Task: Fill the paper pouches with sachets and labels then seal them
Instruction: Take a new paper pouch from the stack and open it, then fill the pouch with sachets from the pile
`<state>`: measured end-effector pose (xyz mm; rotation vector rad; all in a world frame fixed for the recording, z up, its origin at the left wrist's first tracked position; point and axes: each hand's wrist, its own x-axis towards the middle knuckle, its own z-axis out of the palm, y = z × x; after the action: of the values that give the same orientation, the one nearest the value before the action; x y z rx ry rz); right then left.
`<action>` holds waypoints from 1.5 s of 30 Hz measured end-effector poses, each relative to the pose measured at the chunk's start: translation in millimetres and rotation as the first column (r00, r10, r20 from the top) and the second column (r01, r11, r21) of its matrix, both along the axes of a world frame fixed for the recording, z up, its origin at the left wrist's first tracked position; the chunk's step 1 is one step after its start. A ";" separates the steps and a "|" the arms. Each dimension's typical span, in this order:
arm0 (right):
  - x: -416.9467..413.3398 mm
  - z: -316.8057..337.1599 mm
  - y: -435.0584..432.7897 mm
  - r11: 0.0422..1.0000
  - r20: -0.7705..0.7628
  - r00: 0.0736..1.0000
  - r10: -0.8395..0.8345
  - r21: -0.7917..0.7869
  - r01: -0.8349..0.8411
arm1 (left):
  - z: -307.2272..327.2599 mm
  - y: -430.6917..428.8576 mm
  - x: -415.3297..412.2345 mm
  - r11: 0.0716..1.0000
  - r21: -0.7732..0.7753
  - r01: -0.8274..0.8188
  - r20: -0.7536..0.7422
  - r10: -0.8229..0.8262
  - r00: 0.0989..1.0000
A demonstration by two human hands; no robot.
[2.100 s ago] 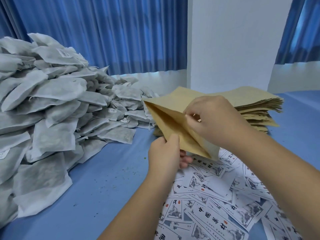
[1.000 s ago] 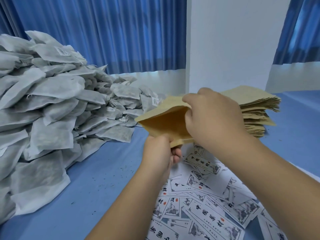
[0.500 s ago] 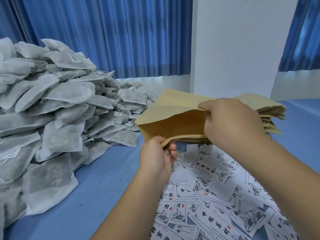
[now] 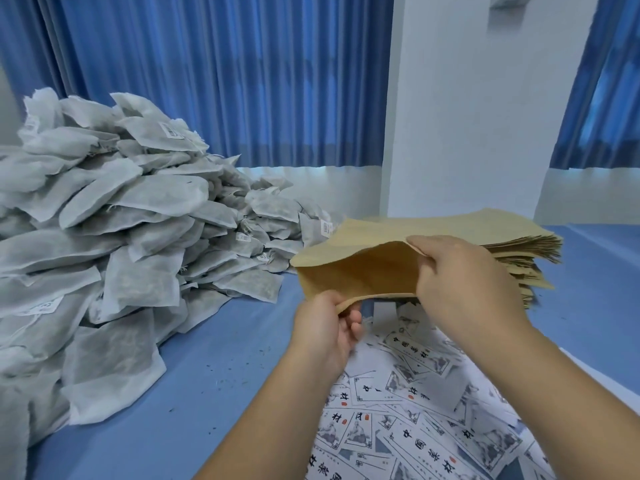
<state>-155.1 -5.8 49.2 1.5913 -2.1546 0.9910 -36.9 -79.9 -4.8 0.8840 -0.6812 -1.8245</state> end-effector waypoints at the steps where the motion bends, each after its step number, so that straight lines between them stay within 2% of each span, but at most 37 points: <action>1: 0.9 1.6 -1.7 1.000 0.016 1.000 -0.004 0.003 0.004 | 0.6 0.2 1.7 1.000 -0.012 0.020 0.036 -0.019 0.999; 5: 9.4 2.9 -6.3 1.000 -0.039 0.999 -0.014 -0.014 0.013 | 3.6 -2.3 12.7 0.996 -0.014 0.087 0.017 -0.087 0.996; 10: 19.8 8.5 -13.4 0.977 -0.035 0.977 0.212 -0.014 -0.212 | 6.1 3.1 17.5 0.972 -0.049 0.231 0.054 -0.229 0.972; 15: 14.3 16.4 -21.6 0.983 -0.012 0.984 0.180 0.039 -0.180 | 11.9 5.2 20.2 0.948 -0.123 0.293 0.040 -0.290 0.956; 18: 12.1 13.5 -24.9 0.979 0.001 0.981 0.192 0.073 -0.191 | 16.6 9.2 24.1 0.898 -0.220 0.382 0.196 -0.343 0.919; 20: 9.3 12.5 -26.4 0.979 0.022 0.982 0.187 0.076 -0.188 | 22.9 13.3 30.3 0.845 -0.265 0.465 0.388 -0.348 0.853; 23: 4.3 12.8 -29.2 0.981 0.026 0.984 0.177 0.079 -0.178 | 34.2 19.8 47.8 0.764 -0.325 0.557 0.701 -0.200 0.684; 25: 2.7 12.5 -30.5 0.979 0.022 0.984 0.177 0.094 -0.178 | 42.5 22.6 61.6 0.778 -0.432 0.456 0.735 0.011 0.677; 26: 2.6 12.0 -30.9 0.978 0.025 0.984 0.179 0.100 -0.181 | 47.5 22.2 69.4 0.793 -0.497 0.352 0.709 0.137 0.692; 27: 2.2 11.6 -31.2 0.978 0.031 0.983 0.181 0.103 -0.184 | 52.4 18.7 77.4 0.788 -0.571 0.232 0.681 0.296 0.670; 28: 1.7 11.3 -31.8 0.977 0.036 0.982 0.186 0.103 -0.188 | 57.9 12.4 86.6 0.740 -0.659 0.134 0.657 0.481 0.580; 29: 1.1 11.0 -32.2 0.976 0.041 0.981 0.190 0.101 -0.193 | 64.8 4.7 96.9 0.661 -0.745 0.094 0.628 0.647 0.433; 30: 0.4 10.4 -32.3 0.976 0.046 0.981 0.191 0.098 -0.194 | 73.4 -4.0 108.5 0.579 -0.808 0.112 0.586 0.765 0.267; 32: -1.0 8.5 -32.8 0.978 0.054 0.981 0.185 0.090 -0.189 | 93.4 -23.8 133.2 0.477 -0.848 0.230 0.480 0.876 -0.048; 34: -1.6 7.3 -34.3 0.979 0.063 0.982 0.179 0.085 -0.184 | 114.4 -43.4 157.7 0.509 -0.781 0.361 0.399 0.852 -0.338; 35: -1.6 7.2 -35.1 0.980 0.065 0.982 0.177 0.085 -0.182 | 124.3 -52.0 167.3 0.570 -0.718 0.400 0.399 0.808 -0.435; 37: -0.7 7.8 -35.3 0.979 0.056 0.984 0.171 0.102 -0.176 | 137.7 -67.8 181.0 0.718 -0.570 0.398 0.491 0.687 -0.535; 39: 1.5 8.6 -34.1 0.977 0.045 0.985 0.166 0.132 -0.170 | 142.6 -80.9 190.4 0.829 -0.431 0.357 0.616 0.559 -0.555; 41: 4.3 9.6 -32.6 0.972 0.045 0.985 0.165 0.164 -0.170 | 144.5 -89.5 195.2 0.870 -0.344 0.353 0.674 0.491 -0.552; 45: 9.1 12.1 -30.2 0.968 0.062 0.984 0.165 0.181 -0.173 | 146.3 -96.3 189.9 0.861 -0.359 0.359 0.666 0.506 -0.549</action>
<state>-146.0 -36.0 61.3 1.8832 -2.2292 0.9050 153.0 -176.2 141.5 2.0843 -2.0194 0.3713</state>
